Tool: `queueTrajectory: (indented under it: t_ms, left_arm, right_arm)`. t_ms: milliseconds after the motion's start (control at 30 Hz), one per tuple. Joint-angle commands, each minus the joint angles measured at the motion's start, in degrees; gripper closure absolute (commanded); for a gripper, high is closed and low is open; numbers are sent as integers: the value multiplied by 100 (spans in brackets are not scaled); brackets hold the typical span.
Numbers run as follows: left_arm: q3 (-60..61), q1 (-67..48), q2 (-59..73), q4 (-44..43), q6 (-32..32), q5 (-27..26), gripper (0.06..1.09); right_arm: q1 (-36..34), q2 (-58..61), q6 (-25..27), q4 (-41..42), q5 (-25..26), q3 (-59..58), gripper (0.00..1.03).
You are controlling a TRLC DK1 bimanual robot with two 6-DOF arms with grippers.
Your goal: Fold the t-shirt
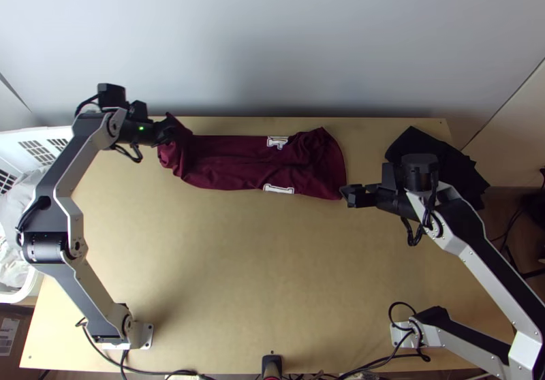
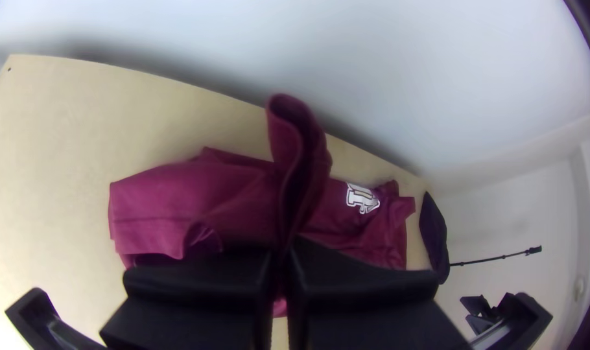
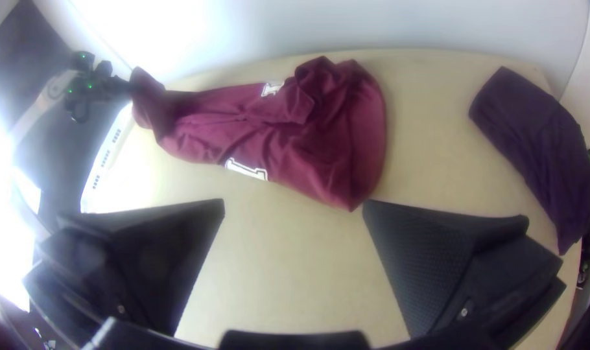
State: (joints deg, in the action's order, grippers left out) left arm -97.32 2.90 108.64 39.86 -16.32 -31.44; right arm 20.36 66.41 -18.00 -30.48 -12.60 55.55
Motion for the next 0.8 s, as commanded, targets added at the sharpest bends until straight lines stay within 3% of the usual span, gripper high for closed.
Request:
queueTrajectory:
  t_ms: [0,767]
  left_arm:
    - [-270,-518,140,57,-47,244,105]
    - [-1527,-2487,922,66,-759,622,105]
  right_arm:
    - [3,-120,-72,139,3,-255,4]
    - [73,-427,-195,763,3,-1283,4]
